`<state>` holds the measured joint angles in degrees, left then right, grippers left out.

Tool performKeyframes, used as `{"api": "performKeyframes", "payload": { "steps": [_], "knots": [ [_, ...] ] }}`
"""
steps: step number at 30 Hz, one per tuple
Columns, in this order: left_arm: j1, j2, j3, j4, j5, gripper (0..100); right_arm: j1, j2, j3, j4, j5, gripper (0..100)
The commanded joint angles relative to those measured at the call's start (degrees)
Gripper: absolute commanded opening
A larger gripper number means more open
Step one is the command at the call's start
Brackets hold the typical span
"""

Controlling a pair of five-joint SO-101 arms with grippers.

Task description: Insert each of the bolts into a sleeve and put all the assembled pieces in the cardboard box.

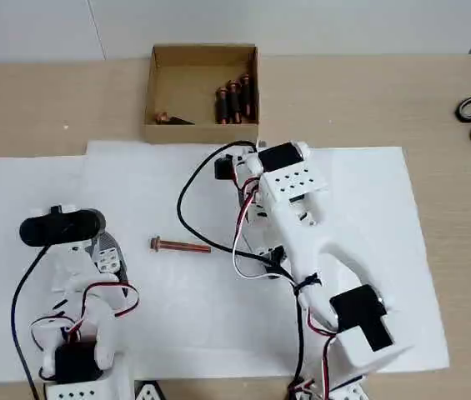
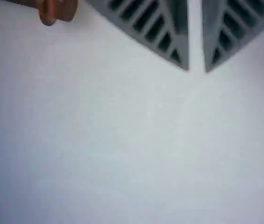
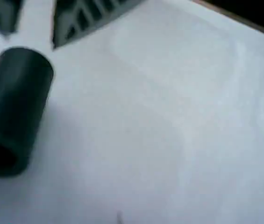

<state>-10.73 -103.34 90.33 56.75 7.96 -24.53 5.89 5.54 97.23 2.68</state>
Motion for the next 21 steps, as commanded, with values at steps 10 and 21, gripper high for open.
{"api": "performKeyframes", "payload": {
  "steps": [10, 21],
  "knots": [
    [0.1, -0.5, -0.6, -1.4, 0.4, 1, 0.2, -2.8, 5.5, -0.5, 2.2, 13.9],
    [0.1, -0.5, -0.6, -1.4, 0.4, 1, -2.2, -1.8, 5.9, -5.7, 2.2, 13.9]
  ]
}}
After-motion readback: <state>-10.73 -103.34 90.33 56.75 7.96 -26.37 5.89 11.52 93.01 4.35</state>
